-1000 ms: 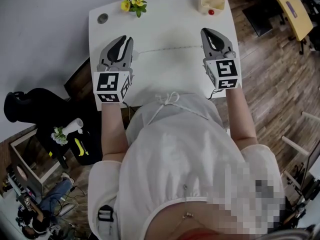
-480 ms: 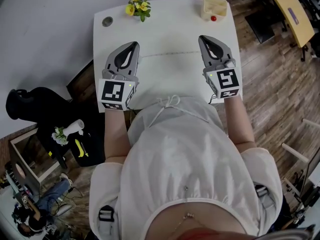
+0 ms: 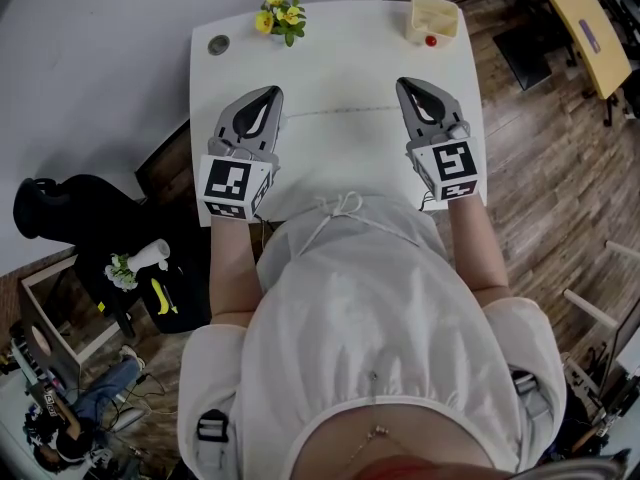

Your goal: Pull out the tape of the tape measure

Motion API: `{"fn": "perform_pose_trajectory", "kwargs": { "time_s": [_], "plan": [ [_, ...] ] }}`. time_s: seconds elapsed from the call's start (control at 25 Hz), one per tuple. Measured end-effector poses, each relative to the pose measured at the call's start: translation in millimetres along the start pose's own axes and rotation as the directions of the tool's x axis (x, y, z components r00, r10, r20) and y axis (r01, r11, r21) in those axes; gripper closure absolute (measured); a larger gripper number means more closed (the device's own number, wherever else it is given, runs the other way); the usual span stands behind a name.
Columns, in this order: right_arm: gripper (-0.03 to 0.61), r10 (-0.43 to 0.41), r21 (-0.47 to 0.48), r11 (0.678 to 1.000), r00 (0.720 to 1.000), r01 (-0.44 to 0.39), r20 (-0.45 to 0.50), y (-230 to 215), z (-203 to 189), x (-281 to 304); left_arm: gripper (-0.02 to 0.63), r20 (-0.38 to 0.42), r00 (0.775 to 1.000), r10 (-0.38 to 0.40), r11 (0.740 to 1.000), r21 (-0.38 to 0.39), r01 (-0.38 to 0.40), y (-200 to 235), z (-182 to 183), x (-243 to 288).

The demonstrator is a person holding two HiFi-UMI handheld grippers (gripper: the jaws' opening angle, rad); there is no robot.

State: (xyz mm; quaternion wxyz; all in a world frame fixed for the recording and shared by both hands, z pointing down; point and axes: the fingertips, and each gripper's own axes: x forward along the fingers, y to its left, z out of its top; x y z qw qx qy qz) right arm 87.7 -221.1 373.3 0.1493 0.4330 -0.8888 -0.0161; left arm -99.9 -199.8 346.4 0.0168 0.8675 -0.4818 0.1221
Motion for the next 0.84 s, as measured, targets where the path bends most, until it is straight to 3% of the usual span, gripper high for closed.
{"fn": "perform_pose_trajectory", "kwargs": {
  "time_s": [0.36, 0.84],
  "plan": [
    [0.577, -0.034, -0.046, 0.998, 0.999, 0.033, -0.012, -3.1, -2.0, -0.2, 0.592, 0.011, 1.000, 0.004, 1.000, 0.009, -0.004, 2.4, 0.3, 2.7],
    [0.578, -0.034, -0.027, 0.999, 0.999, 0.034, -0.005, 3.0, 0.9, -4.3, 0.592, 0.024, 1.000, 0.002, 1.000, -0.003, -0.002, -1.3, 0.6, -1.1]
  ]
}}
